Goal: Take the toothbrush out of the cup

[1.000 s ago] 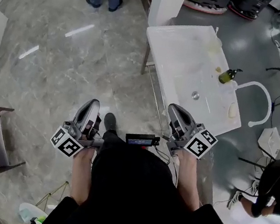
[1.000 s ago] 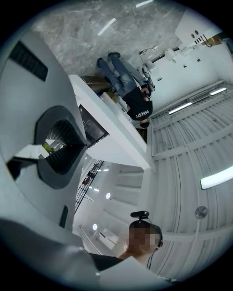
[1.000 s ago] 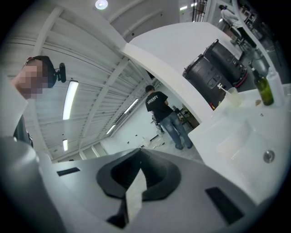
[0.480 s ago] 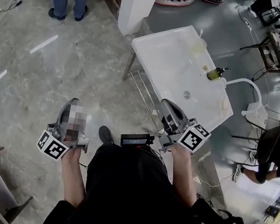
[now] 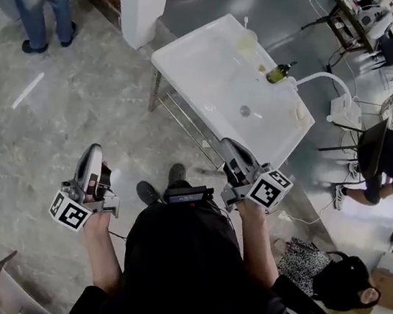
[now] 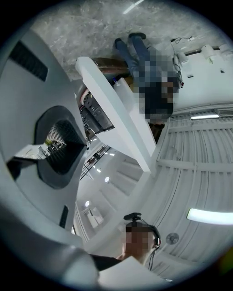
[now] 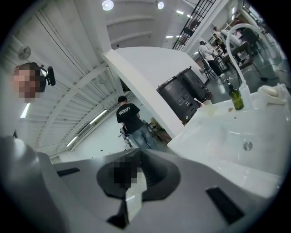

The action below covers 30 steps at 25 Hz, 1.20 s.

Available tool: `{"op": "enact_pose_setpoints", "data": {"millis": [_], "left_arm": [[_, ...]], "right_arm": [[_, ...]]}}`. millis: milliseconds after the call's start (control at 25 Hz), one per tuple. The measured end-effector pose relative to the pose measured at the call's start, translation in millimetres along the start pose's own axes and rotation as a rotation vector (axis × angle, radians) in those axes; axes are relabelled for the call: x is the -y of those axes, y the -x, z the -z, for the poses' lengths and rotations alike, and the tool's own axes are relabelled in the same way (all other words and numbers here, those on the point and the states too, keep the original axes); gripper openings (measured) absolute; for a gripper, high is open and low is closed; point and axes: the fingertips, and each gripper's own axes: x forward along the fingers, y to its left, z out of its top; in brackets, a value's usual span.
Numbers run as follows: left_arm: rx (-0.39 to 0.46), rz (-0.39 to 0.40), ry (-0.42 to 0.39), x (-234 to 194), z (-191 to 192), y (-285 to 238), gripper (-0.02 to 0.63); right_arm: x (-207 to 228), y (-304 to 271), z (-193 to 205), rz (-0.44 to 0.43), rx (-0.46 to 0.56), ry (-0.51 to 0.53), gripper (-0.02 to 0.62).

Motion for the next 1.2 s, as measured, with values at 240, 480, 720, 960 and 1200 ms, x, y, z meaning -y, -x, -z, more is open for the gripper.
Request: {"op": "enact_pose_setpoints", "data": {"millis": [240,480,720,960,1200], "left_arm": [[-0.033,0.023,0.008,-2,8,-14,0.006],[-0.04,-0.007,-0.013,-12,0,-25,0.006],[-0.053,-0.022,-0.045,-19,-5,-67,0.006],[-0.133,0.036,-0.095,-10,-1,-157,0.006],[-0.243,0.135,-0.094,0,40,-261,0.006]], "right_arm": [[11,-6,-2,0.018,0.026,-0.017,0.005],[24,-29,-10,-0.004,0.037,-0.042,0.005],[62,-61,-30,-0.011,0.072,-0.098,0.005],[105,-84,-77,-0.018,0.147,-0.139,0.005],[174,-64,-117,0.068,0.229,-0.18,0.005]]}}
